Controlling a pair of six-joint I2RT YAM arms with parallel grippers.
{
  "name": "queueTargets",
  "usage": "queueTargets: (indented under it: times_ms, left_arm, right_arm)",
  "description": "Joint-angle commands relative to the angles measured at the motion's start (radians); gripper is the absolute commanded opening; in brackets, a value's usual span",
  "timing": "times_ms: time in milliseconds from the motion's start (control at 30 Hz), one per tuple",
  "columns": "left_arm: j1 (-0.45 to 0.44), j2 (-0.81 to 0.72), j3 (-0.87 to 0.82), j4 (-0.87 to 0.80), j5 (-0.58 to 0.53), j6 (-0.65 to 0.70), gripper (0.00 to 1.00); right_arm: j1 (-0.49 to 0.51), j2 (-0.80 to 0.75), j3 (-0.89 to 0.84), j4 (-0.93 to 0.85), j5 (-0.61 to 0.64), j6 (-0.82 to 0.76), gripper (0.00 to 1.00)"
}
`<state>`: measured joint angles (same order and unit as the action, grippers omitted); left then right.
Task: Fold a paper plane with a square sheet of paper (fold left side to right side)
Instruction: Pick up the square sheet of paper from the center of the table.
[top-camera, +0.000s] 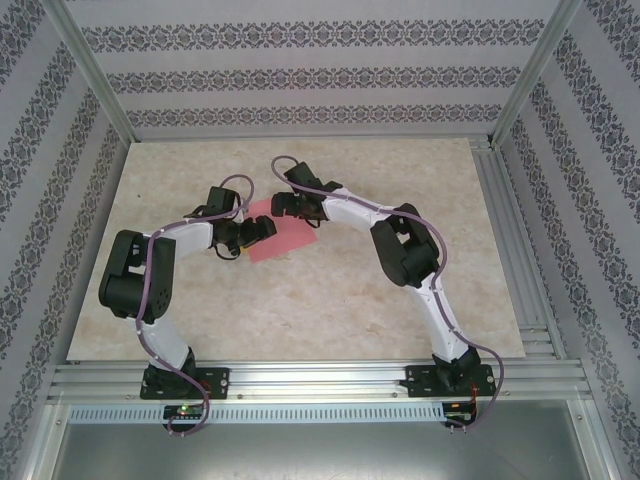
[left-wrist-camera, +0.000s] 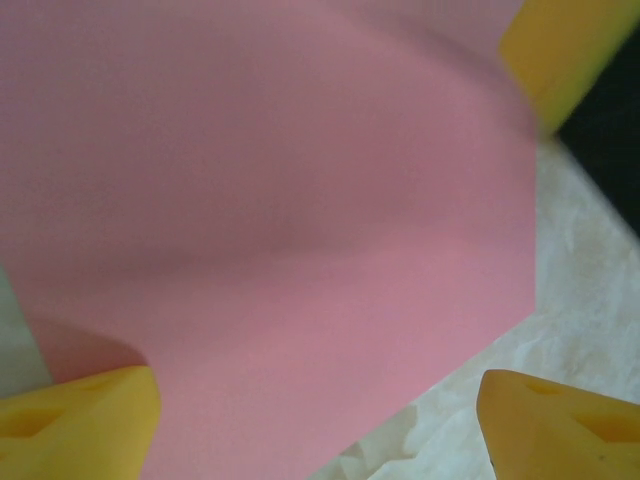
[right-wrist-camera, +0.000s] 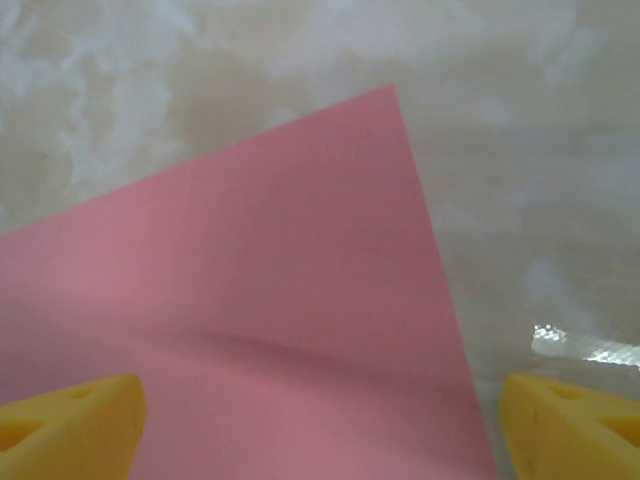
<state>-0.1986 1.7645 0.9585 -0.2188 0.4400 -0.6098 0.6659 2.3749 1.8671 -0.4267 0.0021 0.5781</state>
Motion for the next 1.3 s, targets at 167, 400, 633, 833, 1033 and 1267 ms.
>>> queueTargets:
  times_ms: [167, 400, 633, 833, 1033, 1267]
  left_arm:
    - [-0.003, 0.033, -0.035, 0.063, -0.021, -0.017, 0.87]
    - [-0.003, 0.035, -0.029, 0.06, -0.021, -0.013, 0.87]
    - [-0.004, 0.029, -0.027, 0.049, -0.021, -0.002, 0.87]
    - [-0.004, 0.01, -0.023, 0.038, -0.02, 0.004, 0.87]
    - [-0.004, -0.009, -0.014, 0.026, -0.018, 0.013, 0.88]
    - [0.001, -0.108, 0.001, -0.015, -0.009, 0.043, 0.91]
  right_arm:
    - [0.043, 0.017, -0.014, -0.02, -0.072, 0.041, 0.91]
    - [0.054, 0.006, -0.022, 0.004, -0.126, 0.06, 0.86]
    - [0.039, -0.011, -0.021, -0.018, -0.105, 0.037, 0.7]
    - [0.018, -0.048, -0.024, -0.073, -0.042, -0.009, 0.53]
    - [0.0, -0.08, -0.048, -0.057, -0.074, -0.015, 0.36]
    - [-0.022, -0.177, -0.162, 0.064, -0.153, 0.046, 0.26]
